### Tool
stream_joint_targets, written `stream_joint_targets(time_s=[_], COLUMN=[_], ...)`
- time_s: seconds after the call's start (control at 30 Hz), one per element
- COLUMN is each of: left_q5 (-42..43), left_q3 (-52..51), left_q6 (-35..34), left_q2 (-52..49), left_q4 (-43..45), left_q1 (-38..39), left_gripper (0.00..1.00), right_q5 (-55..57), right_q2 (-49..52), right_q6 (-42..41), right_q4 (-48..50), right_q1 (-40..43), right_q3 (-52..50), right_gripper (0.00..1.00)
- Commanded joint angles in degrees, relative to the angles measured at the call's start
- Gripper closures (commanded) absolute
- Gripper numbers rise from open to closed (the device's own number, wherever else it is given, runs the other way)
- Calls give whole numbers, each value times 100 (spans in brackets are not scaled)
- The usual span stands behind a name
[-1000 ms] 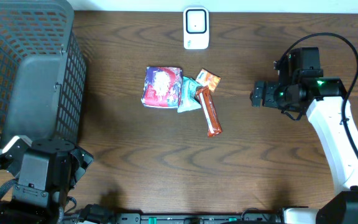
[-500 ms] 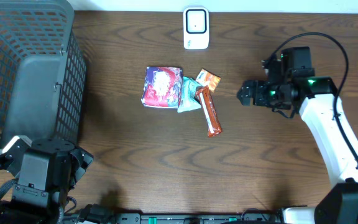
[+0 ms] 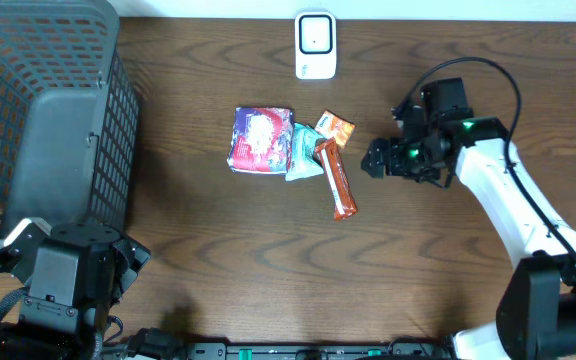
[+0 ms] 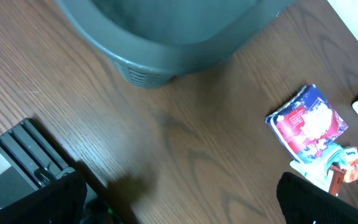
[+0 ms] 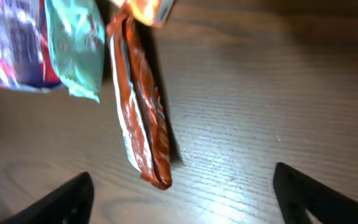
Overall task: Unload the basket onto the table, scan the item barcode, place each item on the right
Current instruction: 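Move the right gripper forward toward the red snack bar, then lower the right gripper and grasp the red snack bar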
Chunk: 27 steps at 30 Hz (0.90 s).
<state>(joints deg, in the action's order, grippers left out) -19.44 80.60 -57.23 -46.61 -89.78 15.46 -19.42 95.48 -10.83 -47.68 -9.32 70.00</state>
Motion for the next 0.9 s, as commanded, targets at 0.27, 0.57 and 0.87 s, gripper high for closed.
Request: stream_joint_targets(time_s=[0.27,0.57,0.87], left_q5=[-79,-76,-79], left_q3=[-20,-20,-20], left_q6=[-94,-94,-94], left_q2=[-11,-11,-11], left_q4=[-17,-17,-17], left_q1=[-9,-9,-9], left_gripper=[2,2,2], right_q5=[-214,-68,122], right_q2=[205,214,214], right_q6=[59,-343,-739], right_q4=[227,1058,2358], right_q1=[-380,-894,-1121], right_q3=[-42,-396,-1303], right_gripper=[31,38,40])
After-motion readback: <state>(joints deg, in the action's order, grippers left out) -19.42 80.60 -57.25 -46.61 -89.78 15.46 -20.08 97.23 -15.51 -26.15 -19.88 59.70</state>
